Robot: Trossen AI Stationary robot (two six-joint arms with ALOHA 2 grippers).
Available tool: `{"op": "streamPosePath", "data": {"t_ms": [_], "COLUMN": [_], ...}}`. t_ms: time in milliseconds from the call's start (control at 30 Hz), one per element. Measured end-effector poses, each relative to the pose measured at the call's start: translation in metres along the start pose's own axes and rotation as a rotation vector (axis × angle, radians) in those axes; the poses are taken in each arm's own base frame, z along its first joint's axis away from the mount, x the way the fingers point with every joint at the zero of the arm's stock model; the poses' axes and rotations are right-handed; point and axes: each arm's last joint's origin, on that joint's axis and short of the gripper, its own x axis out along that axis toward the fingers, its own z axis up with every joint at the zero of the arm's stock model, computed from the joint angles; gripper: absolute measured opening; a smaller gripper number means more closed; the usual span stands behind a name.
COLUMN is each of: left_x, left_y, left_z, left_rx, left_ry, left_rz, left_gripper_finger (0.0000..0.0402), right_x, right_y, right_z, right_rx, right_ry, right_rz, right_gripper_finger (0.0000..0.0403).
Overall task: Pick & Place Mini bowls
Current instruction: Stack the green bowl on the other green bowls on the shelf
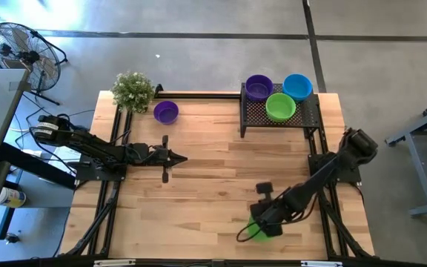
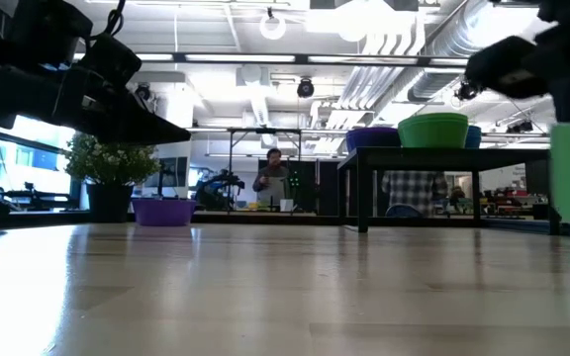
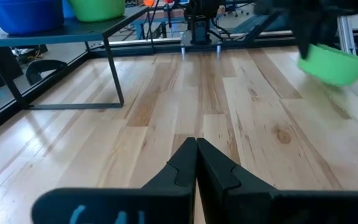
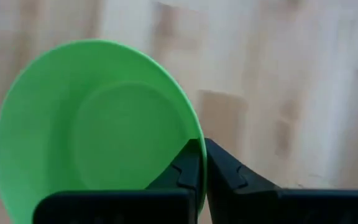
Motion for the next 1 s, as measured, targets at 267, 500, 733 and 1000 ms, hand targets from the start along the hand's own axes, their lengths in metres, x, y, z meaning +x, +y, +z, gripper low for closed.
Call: {"op": "streamPosePath", "data": {"t_ms": [267,500,733,1000], "left_x": [0.0,0.0,0.0,0.0], "left_y": [0.0,0.0,0.0,0.0], "left_z": [0.0,0.0,0.0,0.0], "left_rx": [0.0,0.0,-0.001,-0.002], "left_ry": [0.004,0.005,0.004,0.006], "left_rz": [0.0,0.0,0.003,0.002], "left_gripper_finger": [0.0,0.0,0.0,0.0], "right_x": [-0.031,-0.032,-0.036,-0.027], "right_y": [-0.053,-0.109,-0.139,-0.151], "right_z": [-0.03,-0.096,-0.138,-0.159], "right_rx": [0.184,0.445,0.713,0.828], "right_ry": [0.037,0.003,-0.158,-0.179], "right_rz": [-0.184,-0.265,-0.329,-0.38], "right_gripper_finger": [0.0002,0.0002,0.0002,0.0022]}}
